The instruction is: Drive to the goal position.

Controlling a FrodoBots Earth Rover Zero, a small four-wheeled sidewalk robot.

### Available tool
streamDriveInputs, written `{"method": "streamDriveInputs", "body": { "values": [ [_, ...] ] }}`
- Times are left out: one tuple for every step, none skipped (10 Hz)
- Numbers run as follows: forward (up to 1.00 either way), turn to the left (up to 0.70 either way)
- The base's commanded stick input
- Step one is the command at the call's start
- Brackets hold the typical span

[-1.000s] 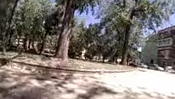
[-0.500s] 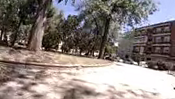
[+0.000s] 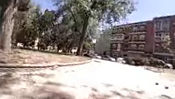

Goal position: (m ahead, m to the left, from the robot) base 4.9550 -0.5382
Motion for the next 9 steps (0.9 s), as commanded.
{"method": "streamDriveInputs", "body": {
  "values": [
    [0.85,-0.34],
    [0.85,-0.34],
    [0.85,0.0],
    [0.85,0.0],
    [0.85,0.0],
    [0.85,0.0],
    [0.85,0.0],
    [0.85,0.0],
    [0.85,0.0]
  ]
}}
